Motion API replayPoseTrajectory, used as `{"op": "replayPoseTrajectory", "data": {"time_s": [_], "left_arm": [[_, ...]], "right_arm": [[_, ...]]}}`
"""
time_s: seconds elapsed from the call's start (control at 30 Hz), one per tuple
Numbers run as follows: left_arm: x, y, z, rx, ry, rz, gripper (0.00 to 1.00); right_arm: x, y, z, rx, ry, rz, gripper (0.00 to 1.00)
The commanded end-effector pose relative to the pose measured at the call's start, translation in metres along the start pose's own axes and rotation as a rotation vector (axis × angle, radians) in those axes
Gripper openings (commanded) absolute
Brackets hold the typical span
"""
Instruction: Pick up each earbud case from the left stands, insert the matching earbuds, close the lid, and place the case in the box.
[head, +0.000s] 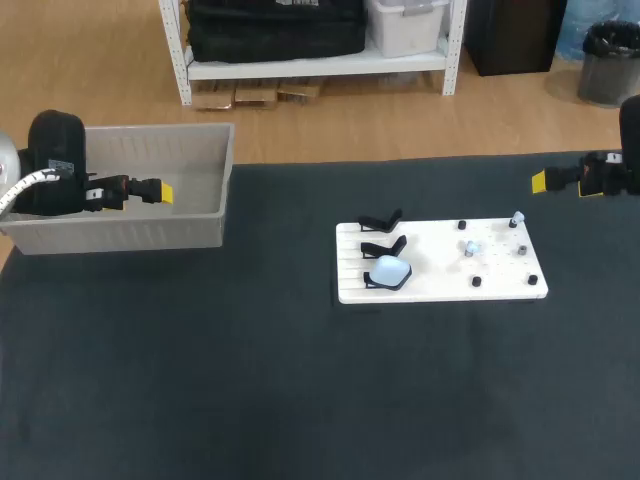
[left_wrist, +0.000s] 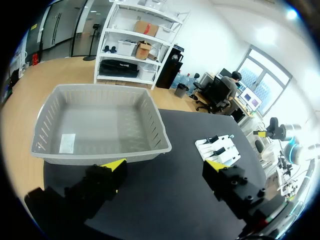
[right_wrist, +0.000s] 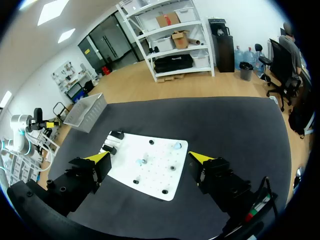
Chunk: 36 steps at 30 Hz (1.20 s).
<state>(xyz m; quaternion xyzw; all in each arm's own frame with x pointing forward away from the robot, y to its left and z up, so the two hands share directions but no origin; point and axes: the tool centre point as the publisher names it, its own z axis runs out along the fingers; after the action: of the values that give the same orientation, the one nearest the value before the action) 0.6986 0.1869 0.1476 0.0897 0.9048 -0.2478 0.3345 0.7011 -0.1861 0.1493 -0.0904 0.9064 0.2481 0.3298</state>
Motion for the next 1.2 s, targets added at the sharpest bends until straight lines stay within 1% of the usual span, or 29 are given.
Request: {"op": "replayPoseTrajectory", "data": {"time_s": [0.03, 0.8, 0.9, 0.97, 1.03, 1.2], "left_arm": [[-0.002, -0.002, 0.0, -0.009, 0.008, -0.002, 1.0], [-0.002, -0.002, 0.0, -0.009, 0.008, -0.002, 1.0], [-0.004, -0.009, 0.003, 0.023, 0.017, 0.046, 1.0], [-0.006, -0.016, 0.005, 0.073, 0.011, 0.082, 1.0], [-0.008, -0.025, 0.006, 0.13, 0.012, 0.124, 1.0], [-0.014, -0.047, 0.013, 0.191, 0.032, 0.249, 1.0]], "right_arm": [[0.0, 0.0, 0.0, 0.0, 0.001, 0.0, 1.0], [0.0, 0.0, 0.0, 0.0, 0.001, 0.0, 1.0], [0.0, 0.0, 0.0, 0.0, 0.001, 0.0, 1.0], [0.0, 0.0, 0.0, 0.0, 0.001, 0.0, 1.0], [0.0, 0.0, 0.0, 0.0, 0.001, 0.0, 1.0], [0.0, 0.0, 0.0, 0.0, 0.001, 0.0, 1.0]]}}
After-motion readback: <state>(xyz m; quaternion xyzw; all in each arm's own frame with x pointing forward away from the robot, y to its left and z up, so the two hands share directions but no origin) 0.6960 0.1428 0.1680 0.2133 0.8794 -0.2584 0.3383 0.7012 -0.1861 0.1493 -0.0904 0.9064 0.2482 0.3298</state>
